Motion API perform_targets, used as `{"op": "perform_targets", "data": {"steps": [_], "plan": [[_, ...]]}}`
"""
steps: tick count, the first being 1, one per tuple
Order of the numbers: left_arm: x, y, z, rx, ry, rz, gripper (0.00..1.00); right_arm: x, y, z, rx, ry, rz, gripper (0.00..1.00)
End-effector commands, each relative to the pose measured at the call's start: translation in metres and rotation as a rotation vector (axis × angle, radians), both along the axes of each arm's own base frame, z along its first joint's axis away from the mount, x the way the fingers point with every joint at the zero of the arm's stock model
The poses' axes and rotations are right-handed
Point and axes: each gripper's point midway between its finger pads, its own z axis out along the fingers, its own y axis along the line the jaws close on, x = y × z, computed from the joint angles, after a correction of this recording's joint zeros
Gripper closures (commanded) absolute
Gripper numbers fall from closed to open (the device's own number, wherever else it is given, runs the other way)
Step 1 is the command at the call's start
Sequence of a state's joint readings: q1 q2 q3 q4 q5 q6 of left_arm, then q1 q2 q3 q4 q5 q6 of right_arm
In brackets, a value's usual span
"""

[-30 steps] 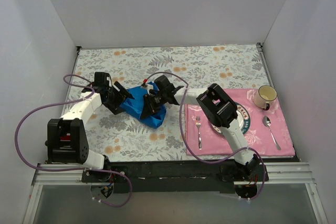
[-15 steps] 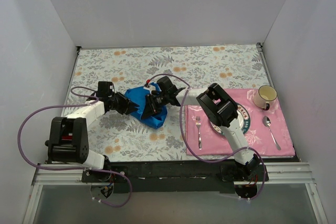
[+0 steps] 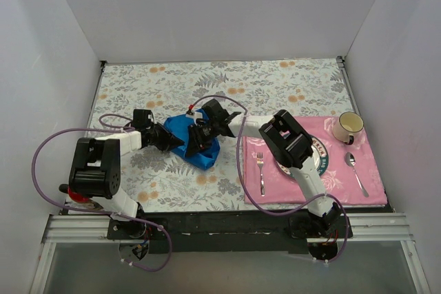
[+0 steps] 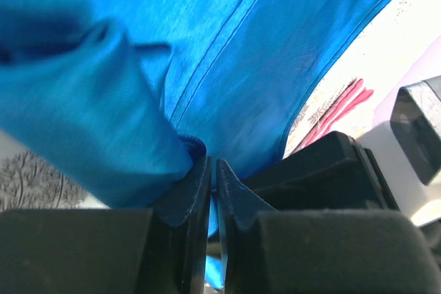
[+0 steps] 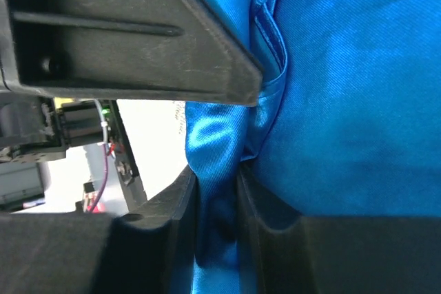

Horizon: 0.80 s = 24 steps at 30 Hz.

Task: Fold the napkin, place the utensils inside, and roll it up
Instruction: Roll the napkin with the utensil

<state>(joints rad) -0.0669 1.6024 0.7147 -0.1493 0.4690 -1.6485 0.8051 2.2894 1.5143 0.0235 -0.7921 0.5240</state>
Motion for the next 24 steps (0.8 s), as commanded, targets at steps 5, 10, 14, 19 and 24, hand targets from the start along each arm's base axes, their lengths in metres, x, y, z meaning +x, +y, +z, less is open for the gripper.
{"op": "perform_targets", "data": {"steps": [5, 10, 14, 19, 24], "plan": [[-0.018, 0.011, -0.04, 0.097, 0.014, -0.06, 1.0, 0.011, -0.029, 0.011, -0.281, -0.189, 0.007, 0.48], [-0.019, 0.013, -0.047, 0.112, 0.019, -0.072, 1.0, 0.017, -0.037, 0.034, -0.334, -0.345, 0.031, 0.38], [-0.015, 0.011, -0.048, 0.106, 0.023, -0.077, 1.0, 0.008, -0.046, 0.042, -0.371, -0.462, 0.108, 0.31], [-0.014, 0.012, -0.049, 0.109, 0.03, -0.066, 1.0, -0.006, -0.053, 0.031, -0.396, -0.518, 0.141, 0.35], [-0.012, 0.012, -0.049, 0.107, 0.04, -0.068, 1.0, -0.016, -0.085, -0.007, -0.501, -0.557, 0.154, 0.42]]}}
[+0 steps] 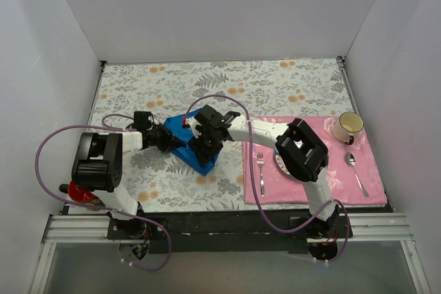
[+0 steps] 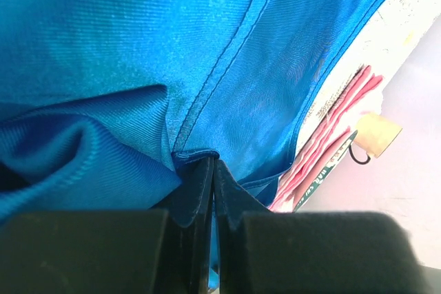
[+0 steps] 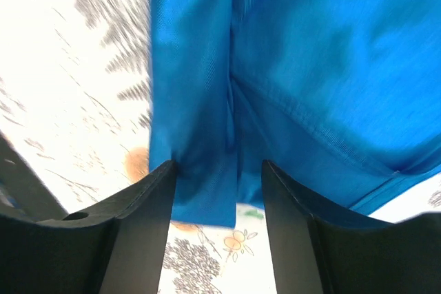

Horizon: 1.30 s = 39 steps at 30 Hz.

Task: Fold the napkin, place the utensils inside, and roll it up
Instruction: Roll the napkin with the utensil

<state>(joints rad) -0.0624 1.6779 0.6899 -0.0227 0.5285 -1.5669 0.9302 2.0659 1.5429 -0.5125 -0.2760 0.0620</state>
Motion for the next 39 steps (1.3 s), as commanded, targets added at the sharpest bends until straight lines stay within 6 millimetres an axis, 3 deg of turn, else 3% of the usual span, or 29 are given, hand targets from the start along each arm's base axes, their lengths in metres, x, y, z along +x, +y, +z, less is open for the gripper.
{"op": "perform_targets", "data": {"steps": [1, 5, 8, 14, 16, 17, 20, 26, 35, 39], "plan": [[-0.014, 0.017, -0.034, 0.124, 0.097, 0.023, 1.0, 0.003, -0.029, -0.022, -0.094, -0.09, 0.004, 0.43], [-0.013, 0.017, -0.034, 0.127, 0.105, 0.018, 1.0, 0.015, -0.032, -0.016, -0.113, -0.177, 0.012, 0.43], [-0.013, 0.018, -0.037, 0.141, 0.12, 0.007, 1.0, 0.028, -0.02, 0.014, -0.066, -0.249, 0.009, 0.39], [-0.012, 0.016, -0.033, 0.134, 0.115, -0.016, 1.0, 0.042, 0.007, 0.07, 0.089, -0.348, 0.025, 0.23], [-0.012, 0.016, -0.031, 0.135, 0.115, -0.022, 1.0, 0.046, 0.014, 0.076, 0.125, -0.327, 0.027, 0.2], [-0.011, 0.016, -0.029, 0.137, 0.11, -0.025, 1.0, 0.047, 0.024, 0.088, 0.179, -0.311, 0.043, 0.19], [-0.012, 0.016, -0.027, 0.132, 0.127, -0.026, 1.0, 0.046, 0.038, 0.09, 0.214, -0.302, 0.073, 0.18], [-0.016, 0.016, -0.031, 0.112, 0.202, -0.01, 1.0, 0.036, 0.057, 0.062, 0.152, -0.363, 0.141, 0.18], [-0.015, 0.02, -0.031, 0.102, 0.212, -0.008, 1.0, 0.003, 0.058, 0.016, 0.135, -0.317, 0.262, 0.26], [-0.011, 0.019, -0.027, 0.091, 0.2, -0.015, 1.0, 0.005, 0.055, -0.008, 0.076, -0.322, 0.245, 0.29]]}}
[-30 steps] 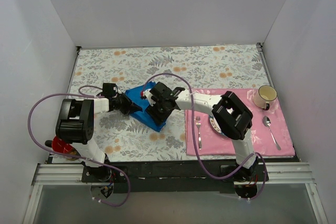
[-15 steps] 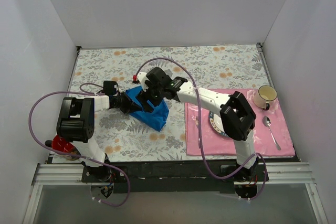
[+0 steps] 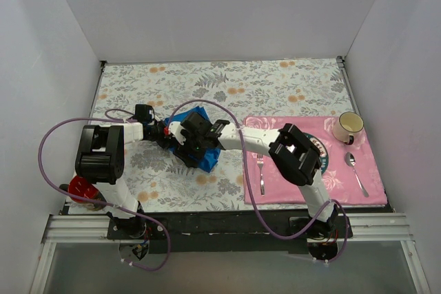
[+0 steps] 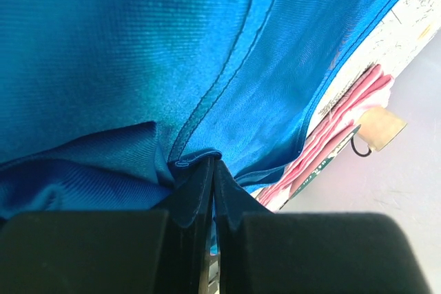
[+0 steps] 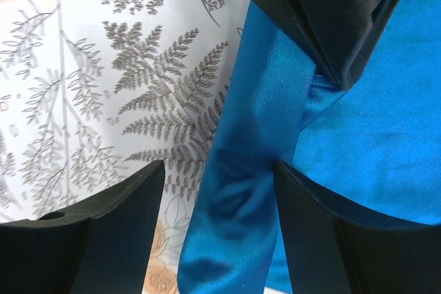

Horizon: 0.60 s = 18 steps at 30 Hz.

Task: Fold the napkin, place the utensils inside, and roll it up
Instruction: Roll the napkin with the utensil

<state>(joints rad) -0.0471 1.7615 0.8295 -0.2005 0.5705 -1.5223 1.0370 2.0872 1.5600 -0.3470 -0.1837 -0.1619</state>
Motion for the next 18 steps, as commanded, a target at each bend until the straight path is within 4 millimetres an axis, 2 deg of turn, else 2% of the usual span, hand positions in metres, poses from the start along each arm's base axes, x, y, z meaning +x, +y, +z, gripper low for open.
{"op": "perform_targets", "data": {"steps": [1, 5, 10, 13, 14, 17, 18], "plan": [[-0.017, 0.019, -0.026, 0.103, 0.097, 0.014, 1.0, 0.006, 0.003, -0.018, -0.019, -0.044, -0.001, 0.3], [-0.014, 0.019, -0.023, 0.106, 0.082, 0.001, 1.0, 0.015, -0.006, -0.028, -0.071, -0.127, -0.017, 0.3], [-0.011, 0.02, -0.022, 0.11, 0.072, -0.023, 1.0, 0.017, -0.015, -0.042, -0.124, -0.148, -0.01, 0.31], [-0.009, 0.02, -0.019, 0.116, 0.056, -0.041, 1.0, 0.014, -0.019, -0.054, -0.144, -0.13, -0.005, 0.38], [-0.008, 0.019, -0.017, 0.113, 0.052, -0.049, 1.0, 0.01, -0.02, -0.063, -0.157, -0.11, 0.004, 0.51], [0.004, 0.02, 0.0, 0.117, -0.012, -0.047, 1.0, -0.002, -0.021, -0.068, -0.177, -0.026, 0.0, 0.62], [0.009, 0.023, 0.005, 0.134, -0.031, -0.035, 0.96, -0.007, -0.021, -0.069, -0.172, 0.0, -0.005, 0.65]]}}
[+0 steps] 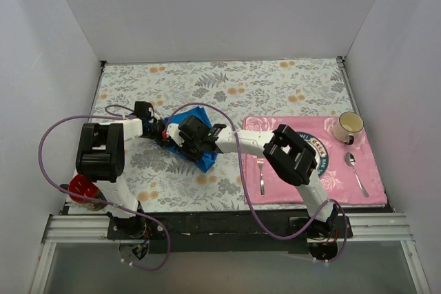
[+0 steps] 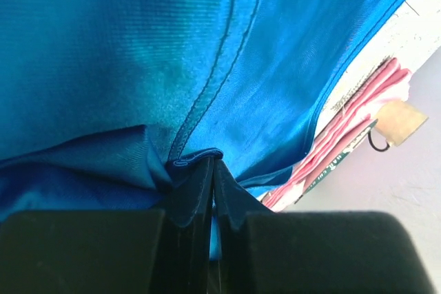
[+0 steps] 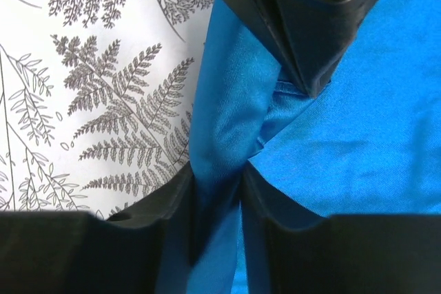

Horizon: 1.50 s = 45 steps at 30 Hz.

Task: Fold the napkin, place the utensils inside, and roll it up
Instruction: Roll the napkin with the utensil

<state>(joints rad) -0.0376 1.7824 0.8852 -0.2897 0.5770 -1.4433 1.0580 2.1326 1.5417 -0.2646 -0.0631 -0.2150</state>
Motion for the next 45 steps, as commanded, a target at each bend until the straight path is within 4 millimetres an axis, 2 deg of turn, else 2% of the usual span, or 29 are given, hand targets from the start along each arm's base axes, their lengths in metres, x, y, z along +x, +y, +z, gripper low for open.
{"op": "perform_targets", "data": {"steps": [1, 3, 4, 6, 7, 8, 10, 12, 13, 14, 16, 18, 22, 24, 29, 36, 38, 39, 41, 42, 45], "plan": [[0.02, 0.021, 0.021, 0.122, -0.099, 0.034, 0.92, -0.026, -0.025, -0.046, -0.124, 0.146, -0.016, 0.67], [0.029, 0.034, 0.033, 0.195, -0.125, 0.089, 0.8, -0.036, -0.024, -0.043, -0.115, 0.21, -0.051, 0.72], [0.038, 0.038, 0.046, 0.21, -0.145, 0.133, 0.69, -0.039, -0.026, -0.044, -0.116, 0.229, -0.066, 0.74], [0.044, 0.049, 0.07, 0.25, -0.187, 0.206, 0.55, -0.043, -0.026, -0.044, -0.112, 0.257, -0.098, 0.8], [0.048, 0.058, 0.077, 0.285, -0.199, 0.262, 0.42, -0.044, -0.025, -0.044, -0.11, 0.266, -0.103, 0.82], [0.05, 0.062, 0.094, 0.284, -0.217, 0.322, 0.39, -0.045, -0.025, -0.047, -0.116, 0.282, -0.109, 0.85], [0.052, 0.07, 0.106, 0.308, -0.229, 0.381, 0.39, -0.05, -0.026, -0.05, -0.129, 0.315, -0.124, 0.87], [0.039, 0.079, 0.107, 0.336, -0.152, 0.457, 0.39, -0.049, -0.022, -0.047, -0.13, 0.334, -0.157, 0.87], [0.032, 0.084, 0.105, 0.357, -0.122, 0.482, 0.39, -0.051, -0.024, -0.046, -0.151, 0.351, -0.161, 0.87], [0.018, 0.086, 0.096, 0.378, -0.053, 0.496, 0.38, -0.051, -0.016, -0.041, -0.14, 0.37, -0.154, 0.87], [-0.002, 0.092, 0.085, 0.408, 0.02, 0.537, 0.39, -0.054, -0.013, -0.035, -0.148, 0.411, -0.168, 0.87], [-0.024, 0.08, 0.073, 0.362, 0.073, 0.479, 0.39, -0.062, -0.006, -0.03, -0.13, 0.474, -0.155, 0.87], [-0.057, 0.071, 0.068, 0.323, 0.094, 0.437, 0.34, -0.074, 0.003, -0.023, -0.056, 0.646, -0.145, 0.91], [-0.066, 0.069, 0.067, 0.313, 0.097, 0.419, 0.32, -0.078, 0.01, -0.017, 0.013, 0.739, -0.13, 0.92], [-0.089, 0.06, 0.057, 0.284, 0.21, 0.408, 0.28, -0.089, 0.009, -0.018, 0.089, 0.954, -0.12, 0.94], [-0.104, 0.079, 0.066, 0.38, 0.2, 0.457, 0.29, -0.077, 0.013, -0.013, 0.176, 1.105, -0.202, 0.94], [-0.104, 0.07, 0.062, 0.33, 0.204, 0.439, 0.3, -0.073, 0.015, -0.01, 0.219, 1.133, -0.187, 0.94], [-0.111, 0.065, 0.051, 0.309, 0.259, 0.443, 0.3, -0.072, 0.017, -0.009, 0.234, 1.151, -0.19, 0.94], [-0.106, 0.052, 0.044, 0.227, 0.258, 0.429, 0.29, -0.072, 0.019, -0.009, 0.245, 1.185, -0.191, 0.94], [-0.109, 0.048, 0.037, 0.208, 0.275, 0.432, 0.31, -0.07, 0.021, -0.009, 0.246, 1.186, -0.194, 0.94], [-0.099, 0.048, 0.035, 0.221, 0.248, 0.422, 0.31, -0.069, 0.023, -0.01, 0.251, 1.198, -0.202, 0.94]]}}
